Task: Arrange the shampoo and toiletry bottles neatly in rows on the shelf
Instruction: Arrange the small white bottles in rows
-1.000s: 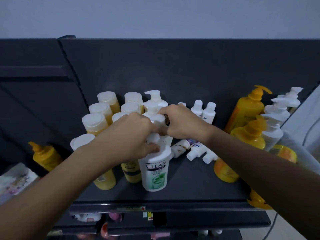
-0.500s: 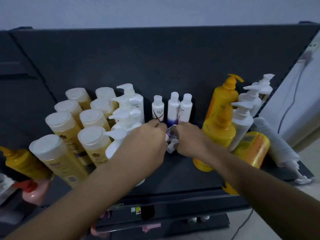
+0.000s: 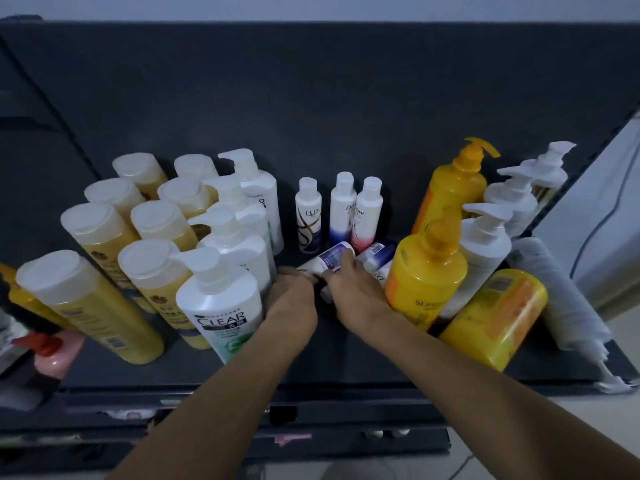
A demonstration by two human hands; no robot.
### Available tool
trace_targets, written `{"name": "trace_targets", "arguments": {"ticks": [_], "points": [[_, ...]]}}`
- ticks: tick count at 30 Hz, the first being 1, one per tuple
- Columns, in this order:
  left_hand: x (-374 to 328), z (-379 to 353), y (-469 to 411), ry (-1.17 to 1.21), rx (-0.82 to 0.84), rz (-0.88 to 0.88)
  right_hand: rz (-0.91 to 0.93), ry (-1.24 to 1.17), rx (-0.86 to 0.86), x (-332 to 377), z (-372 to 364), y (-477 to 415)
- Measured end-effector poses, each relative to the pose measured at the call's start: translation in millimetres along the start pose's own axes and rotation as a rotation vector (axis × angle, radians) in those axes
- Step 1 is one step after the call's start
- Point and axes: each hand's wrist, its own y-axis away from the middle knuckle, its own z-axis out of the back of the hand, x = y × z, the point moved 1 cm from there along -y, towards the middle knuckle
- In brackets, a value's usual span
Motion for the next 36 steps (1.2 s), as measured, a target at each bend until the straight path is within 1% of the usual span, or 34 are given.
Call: {"name": "trace_targets", "arguments": {"ticks": [3,5,8,11,12,14,15,16,18,22,25,27,31,36], "points": [[-1,10,-1,-0.019,0.062,-0.078,0.041,0.053,-0.003,0,0,0],[-7,22,6,-0.057,0.058,-0.099,0.058,0.074,0.004,0,2,0],[-15,42,20,-0.117,-0.046,-0.103,0.082,0.065,-0.032,-1,6,3],[-17,65,31,-0.105,-0.136,-0.091,0.101,0.041,-0.075,2,19,8],[-18,75,35,-0.105,-0.166,-0.097,0.122,0.055,-0.112,3,27,10],[-19,94,42,-0.098,-0.235,-0.123,0.14,0.14,-0.277,6,47,14],[-19,103,45,-0.082,-0.257,-0.139,0.131,0.169,-0.333,7,57,17],[-18,113,48,-0.065,-0.269,-0.152,0.126,0.155,-0.331,7,61,18],[-16,129,51,-0.07,-0.259,-0.167,0.138,0.071,-0.248,6,72,19],[-7,150,57,-0.16,-0.173,-0.238,0.111,-0.11,-0.185,4,98,16],[2,156,58,-0.335,-0.143,-0.368,0.053,-0.157,-0.128,1,115,15],[7,156,57,-0.388,-0.144,-0.47,0.037,-0.205,-0.098,-2,121,16],[19,153,55,-0.366,-0.145,-0.579,0.126,-0.272,-0.029,-2,124,22],[32,153,58,-0.326,-0.147,-0.63,0.187,-0.227,-0.015,3,125,26]]}}
